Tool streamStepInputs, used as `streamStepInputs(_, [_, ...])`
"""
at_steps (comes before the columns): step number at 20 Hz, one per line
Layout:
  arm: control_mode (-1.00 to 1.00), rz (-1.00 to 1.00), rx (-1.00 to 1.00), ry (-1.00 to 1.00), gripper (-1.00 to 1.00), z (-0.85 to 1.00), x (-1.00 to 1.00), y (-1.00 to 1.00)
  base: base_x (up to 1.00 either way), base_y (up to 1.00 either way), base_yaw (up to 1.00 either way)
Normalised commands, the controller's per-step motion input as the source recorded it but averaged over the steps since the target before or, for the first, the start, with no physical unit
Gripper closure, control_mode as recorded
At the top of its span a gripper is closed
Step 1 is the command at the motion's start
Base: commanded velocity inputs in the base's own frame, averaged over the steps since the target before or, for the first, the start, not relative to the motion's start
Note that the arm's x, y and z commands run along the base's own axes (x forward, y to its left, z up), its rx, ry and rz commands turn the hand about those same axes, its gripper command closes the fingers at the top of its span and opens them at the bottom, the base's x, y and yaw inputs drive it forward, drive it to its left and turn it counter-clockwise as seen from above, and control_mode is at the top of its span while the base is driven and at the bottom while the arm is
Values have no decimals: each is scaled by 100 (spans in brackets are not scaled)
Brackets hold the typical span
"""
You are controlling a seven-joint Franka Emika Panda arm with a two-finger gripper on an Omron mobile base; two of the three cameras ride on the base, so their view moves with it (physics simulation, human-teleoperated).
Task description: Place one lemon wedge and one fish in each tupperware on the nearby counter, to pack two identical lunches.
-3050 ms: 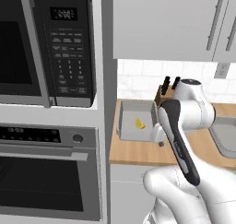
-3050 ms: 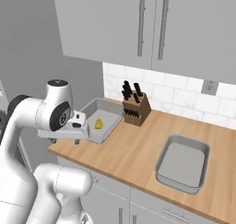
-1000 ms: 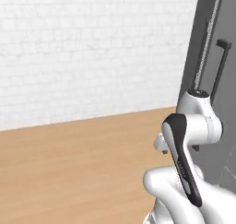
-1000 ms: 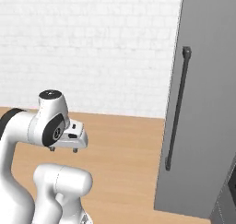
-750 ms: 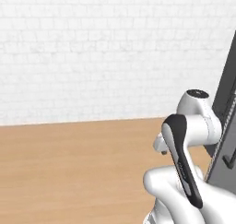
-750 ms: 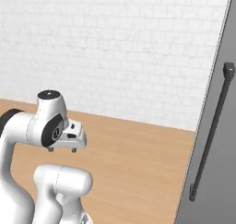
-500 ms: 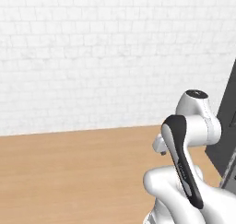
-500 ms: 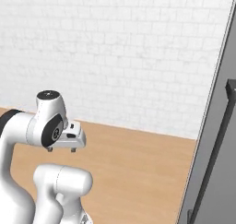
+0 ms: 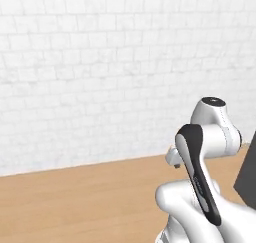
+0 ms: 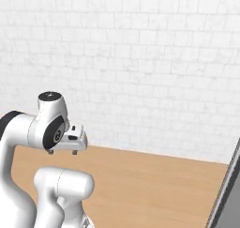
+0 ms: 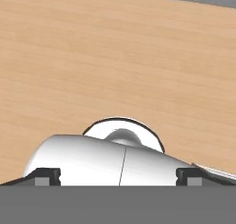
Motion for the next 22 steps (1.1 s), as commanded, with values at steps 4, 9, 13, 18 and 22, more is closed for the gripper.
streamStepInputs(4, [100, 0, 0, 0, -100, 0, 0, 0, 100, 51, -57])
streamStepInputs(9, [100, 0, 0, 0, -100, 0, 0, 0, 65, 41, -86])
streamStepInputs(13, [100, 0, 0, 0, -100, 0, 0, 0, 46, 30, -91])
streamStepInputs(18, [100, 0, 0, 0, -100, 0, 0, 0, 45, 29, -90])
streamStepInputs(22, [100, 0, 0, 0, -100, 0, 0, 0, 49, 32, -85])
